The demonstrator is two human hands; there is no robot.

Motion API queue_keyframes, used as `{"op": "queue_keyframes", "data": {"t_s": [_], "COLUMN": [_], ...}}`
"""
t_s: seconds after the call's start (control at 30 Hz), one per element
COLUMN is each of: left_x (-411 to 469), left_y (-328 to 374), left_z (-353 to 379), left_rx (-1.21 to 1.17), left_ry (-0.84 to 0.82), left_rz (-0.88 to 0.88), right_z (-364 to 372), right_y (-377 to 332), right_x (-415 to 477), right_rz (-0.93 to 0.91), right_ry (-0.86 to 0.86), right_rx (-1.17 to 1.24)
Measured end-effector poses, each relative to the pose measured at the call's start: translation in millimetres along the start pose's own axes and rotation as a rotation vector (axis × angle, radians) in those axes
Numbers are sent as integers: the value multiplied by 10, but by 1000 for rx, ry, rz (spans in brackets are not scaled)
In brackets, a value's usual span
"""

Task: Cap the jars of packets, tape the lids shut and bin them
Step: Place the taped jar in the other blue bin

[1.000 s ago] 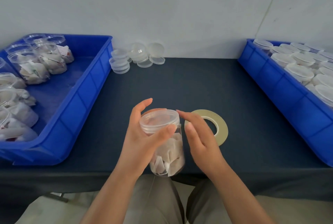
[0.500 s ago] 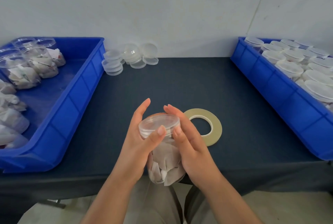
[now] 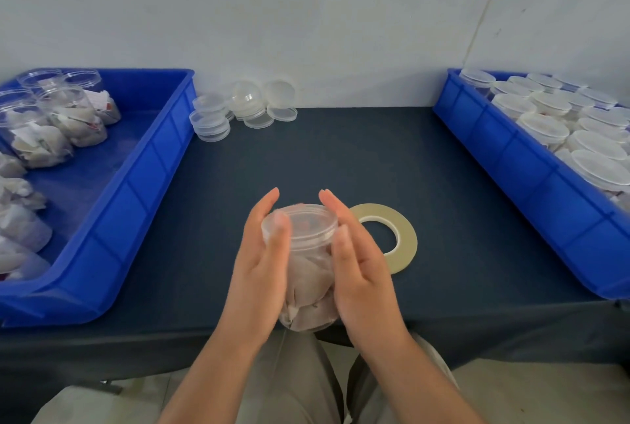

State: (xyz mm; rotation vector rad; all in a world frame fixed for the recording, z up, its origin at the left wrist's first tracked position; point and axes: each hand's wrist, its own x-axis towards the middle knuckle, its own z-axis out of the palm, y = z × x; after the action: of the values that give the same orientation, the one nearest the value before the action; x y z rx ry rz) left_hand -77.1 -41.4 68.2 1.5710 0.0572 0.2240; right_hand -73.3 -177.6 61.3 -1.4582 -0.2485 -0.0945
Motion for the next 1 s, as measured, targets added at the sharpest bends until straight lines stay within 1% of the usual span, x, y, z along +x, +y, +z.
{"op": "queue_keyframes", "data": {"t_s": [0.07,0.17,0.3,0.37,0.43,0.53,0.6,0.67,0.73,0.77,0.83,0.9,0.93,1.0], "left_x": [-32,-33,-25,-40,-48,-25,8,16,-12,-38,-58,-20,14,90], "left_y": [10,26,43,28,22,14,2,-16,-21,-17,3,-2,-13,-44], "left_z": [13,9,33,48,49,7,-4,3,40,61,118,161,162,122], "left_rx": [72,86,106,111,81,51,40,-8,-48,-39,-16,-62,-116,-201], "left_ry": [39,111,127,134,129,138,163,184,201,209,227,264,284,294], "left_rz": [51,69,56,56,35,-21,-41,-58,-45,-12,69,126,144,165], "right_z": [13,2,-13,-35,-86,-146,-222,-327,-428,-457,-491,-583,-665,-904], "right_y": [-15,-2,31,23,17,9,-16,-78,-176,-231,-338,-452,-534,-754], "right_x": [-25,-18,-11,-13,-19,-31,-3,58,112,124,127,122,127,158], "right_rz": [-3,16,-46,-79,-68,5,40,79,74,51,-7,-12,-13,-51], "right_ry": [-41,-56,13,42,16,-69,-114,-203,-288,-303,-293,-281,-260,-159], "right_rx": [12,36,-132,-162,-125,-40,-49,-133,-301,-393,-565,-658,-700,-807]}}
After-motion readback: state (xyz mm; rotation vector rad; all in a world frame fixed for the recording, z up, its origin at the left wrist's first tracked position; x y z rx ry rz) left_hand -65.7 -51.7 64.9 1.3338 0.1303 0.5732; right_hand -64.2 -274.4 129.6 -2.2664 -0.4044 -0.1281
